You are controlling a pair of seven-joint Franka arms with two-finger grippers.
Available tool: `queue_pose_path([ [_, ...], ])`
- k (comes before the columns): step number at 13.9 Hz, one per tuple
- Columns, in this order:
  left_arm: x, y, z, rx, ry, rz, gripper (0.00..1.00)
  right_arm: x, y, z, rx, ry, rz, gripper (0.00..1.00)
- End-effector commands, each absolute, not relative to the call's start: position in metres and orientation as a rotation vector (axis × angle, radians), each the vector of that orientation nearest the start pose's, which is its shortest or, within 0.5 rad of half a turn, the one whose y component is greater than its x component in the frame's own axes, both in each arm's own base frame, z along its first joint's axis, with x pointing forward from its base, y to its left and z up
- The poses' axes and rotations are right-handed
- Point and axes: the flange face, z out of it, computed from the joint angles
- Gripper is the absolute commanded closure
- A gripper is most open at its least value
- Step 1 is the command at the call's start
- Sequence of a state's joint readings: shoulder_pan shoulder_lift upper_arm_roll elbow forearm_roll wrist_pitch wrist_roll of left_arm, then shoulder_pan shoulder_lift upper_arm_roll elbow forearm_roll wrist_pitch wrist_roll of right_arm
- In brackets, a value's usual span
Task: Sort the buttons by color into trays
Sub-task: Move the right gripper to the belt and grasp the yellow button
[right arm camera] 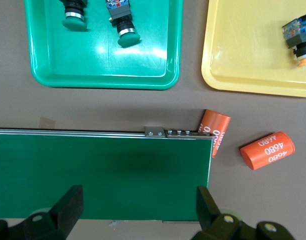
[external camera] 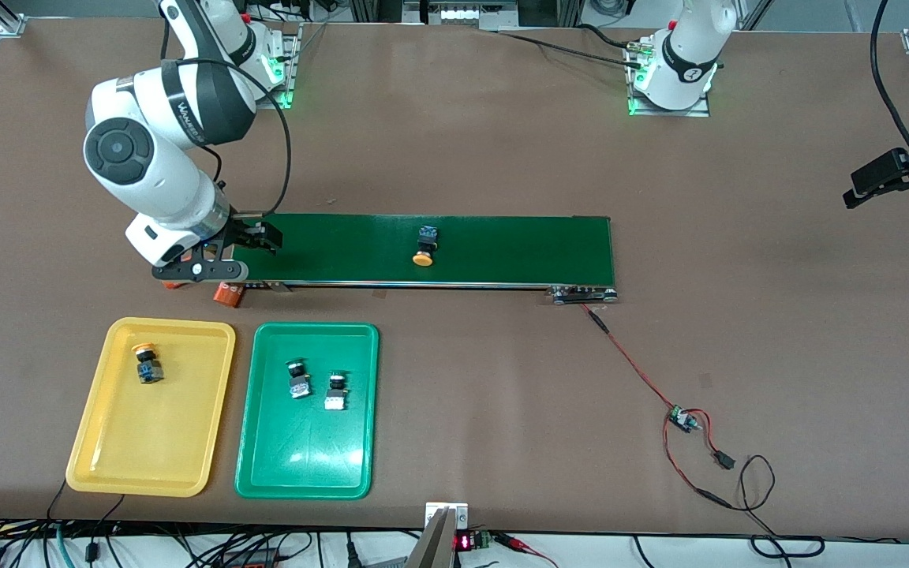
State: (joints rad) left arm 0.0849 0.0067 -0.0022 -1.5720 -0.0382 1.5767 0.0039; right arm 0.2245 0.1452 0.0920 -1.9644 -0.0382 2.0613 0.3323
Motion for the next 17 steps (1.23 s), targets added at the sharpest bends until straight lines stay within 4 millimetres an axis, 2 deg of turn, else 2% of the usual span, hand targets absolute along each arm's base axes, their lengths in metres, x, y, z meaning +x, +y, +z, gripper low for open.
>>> queue_pose_path([
  [1, 0.555, 0.042, 0.627, -3.166, -0.111, -0.002, 0.0, 0.525, 0.193, 0.395, -3.152, 0.157, 0.026, 0.0],
  [3, 0.555, 0.042, 0.627, -3.166, -0.109, -0.002, 0.0, 0.519, 0.209, 0.392, -3.147, 0.238, 0.027, 0.0],
  [6, 0.555, 0.042, 0.627, -3.166, -0.109, -0.002, 0.0, 0.514, 0.216, 0.382, -3.149, 0.22, 0.023, 0.0],
  [7, 0.555, 0.042, 0.627, -3.166, -0.109, -0.002, 0.0, 0.509, 0.231, 0.379, -3.148, 0.174, 0.018, 0.0],
  [9, 0.555, 0.042, 0.627, -3.166, -0.109, -0.002, 0.0, 0.502, 0.244, 0.368, -3.144, 0.133, 0.013, 0.0],
  [14, 0.555, 0.042, 0.627, -3.166, -0.109, -0.002, 0.0, 0.493, 0.26, 0.347, -3.146, 0.181, 0.044, 0.0],
  [17, 0.555, 0.042, 0.627, -3.167, -0.109, -0.002, 0.0, 0.495, 0.265, 0.334, -3.127, 0.263, 0.035, 0.0],
])
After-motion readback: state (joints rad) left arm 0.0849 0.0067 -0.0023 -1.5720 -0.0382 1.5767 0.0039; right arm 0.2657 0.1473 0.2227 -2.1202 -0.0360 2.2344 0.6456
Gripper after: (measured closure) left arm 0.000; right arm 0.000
